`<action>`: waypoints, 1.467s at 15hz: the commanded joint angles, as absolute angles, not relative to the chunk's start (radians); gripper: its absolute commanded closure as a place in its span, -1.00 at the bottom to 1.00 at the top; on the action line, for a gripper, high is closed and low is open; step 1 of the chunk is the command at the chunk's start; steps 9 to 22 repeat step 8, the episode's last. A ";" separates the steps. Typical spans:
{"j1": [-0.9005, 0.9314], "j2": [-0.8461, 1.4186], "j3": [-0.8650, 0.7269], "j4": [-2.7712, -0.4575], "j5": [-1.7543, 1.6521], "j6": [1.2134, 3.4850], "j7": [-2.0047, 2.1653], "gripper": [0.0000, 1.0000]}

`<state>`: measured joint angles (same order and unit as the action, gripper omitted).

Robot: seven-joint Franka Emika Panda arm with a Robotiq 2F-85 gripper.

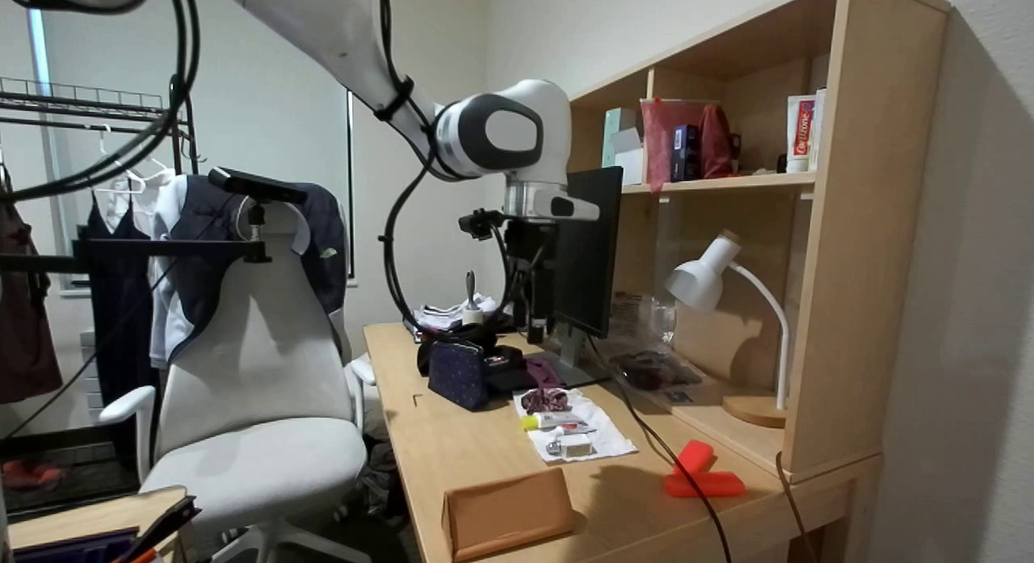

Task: Put the case on the cloth directly on the table

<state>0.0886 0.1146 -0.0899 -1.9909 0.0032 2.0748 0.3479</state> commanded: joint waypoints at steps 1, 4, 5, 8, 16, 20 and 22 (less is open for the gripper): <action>0.055 -0.087 -0.060 -2.214 -0.004 2.092 0.282 -1.00; 0.044 -0.201 -0.055 -2.348 0.045 2.209 0.212 -1.00; 0.042 -0.109 -0.045 -2.240 0.012 2.134 0.271 -1.00; 0.035 -0.181 -0.042 -2.321 0.022 2.183 0.248 -1.00; 0.035 -0.181 -0.042 -2.321 0.022 2.183 0.248 -1.00; 0.035 -0.181 -0.042 -2.321 0.022 2.183 0.248 -1.00; 0.035 -0.181 -0.042 -2.321 0.022 2.183 0.248 -1.00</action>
